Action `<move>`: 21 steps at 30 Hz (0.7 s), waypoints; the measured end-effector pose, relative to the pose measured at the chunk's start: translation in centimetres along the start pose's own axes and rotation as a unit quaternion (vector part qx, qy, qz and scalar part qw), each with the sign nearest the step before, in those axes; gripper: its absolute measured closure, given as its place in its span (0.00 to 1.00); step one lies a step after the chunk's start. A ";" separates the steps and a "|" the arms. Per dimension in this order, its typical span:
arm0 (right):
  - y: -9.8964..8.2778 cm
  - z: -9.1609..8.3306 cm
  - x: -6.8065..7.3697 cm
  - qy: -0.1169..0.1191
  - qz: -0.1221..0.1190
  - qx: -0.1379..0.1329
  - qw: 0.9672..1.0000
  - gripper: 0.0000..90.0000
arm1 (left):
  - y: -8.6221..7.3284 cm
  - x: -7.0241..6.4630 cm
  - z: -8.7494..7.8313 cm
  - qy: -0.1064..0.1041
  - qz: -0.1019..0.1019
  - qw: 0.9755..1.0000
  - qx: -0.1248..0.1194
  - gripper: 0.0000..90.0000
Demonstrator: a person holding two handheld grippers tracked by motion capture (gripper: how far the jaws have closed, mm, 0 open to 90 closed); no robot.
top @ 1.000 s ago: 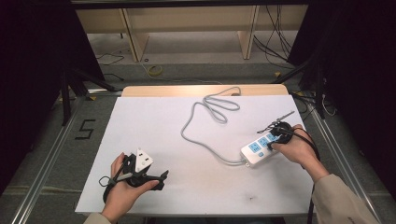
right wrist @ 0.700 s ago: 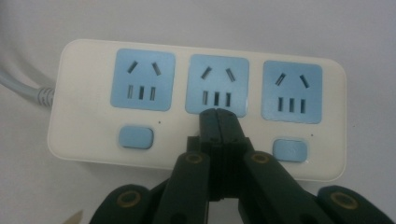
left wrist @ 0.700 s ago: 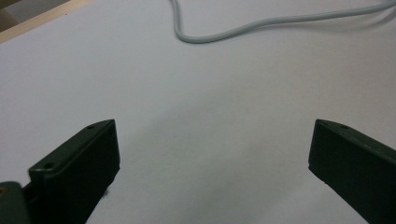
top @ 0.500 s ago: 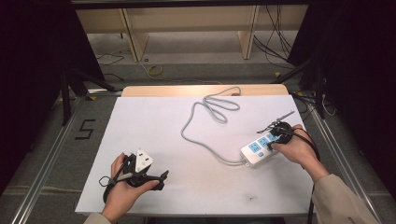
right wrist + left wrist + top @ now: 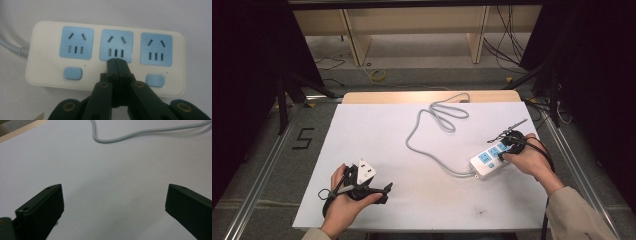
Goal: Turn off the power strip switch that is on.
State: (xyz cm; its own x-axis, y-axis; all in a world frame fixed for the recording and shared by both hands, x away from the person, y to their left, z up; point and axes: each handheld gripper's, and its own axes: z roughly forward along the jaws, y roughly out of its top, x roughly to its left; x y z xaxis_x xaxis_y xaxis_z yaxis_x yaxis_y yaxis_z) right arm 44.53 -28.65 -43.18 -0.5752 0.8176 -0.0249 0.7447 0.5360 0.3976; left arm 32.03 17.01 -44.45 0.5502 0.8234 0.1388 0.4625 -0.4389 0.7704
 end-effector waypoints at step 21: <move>0.0 -0.4 0.0 -0.004 -0.005 -0.010 1.000 1.00 | 0.0 0.0 0.0 0.000 0.000 1.000 0.001 0.02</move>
State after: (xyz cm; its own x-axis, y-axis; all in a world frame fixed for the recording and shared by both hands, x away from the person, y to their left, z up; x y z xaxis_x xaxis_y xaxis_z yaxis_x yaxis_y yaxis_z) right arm 44.39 -28.78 -42.86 -0.5801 0.8137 -0.0369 0.7314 0.5404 0.4160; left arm 32.08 17.03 -44.46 0.5503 0.8235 0.1380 0.4637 -0.4388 0.7697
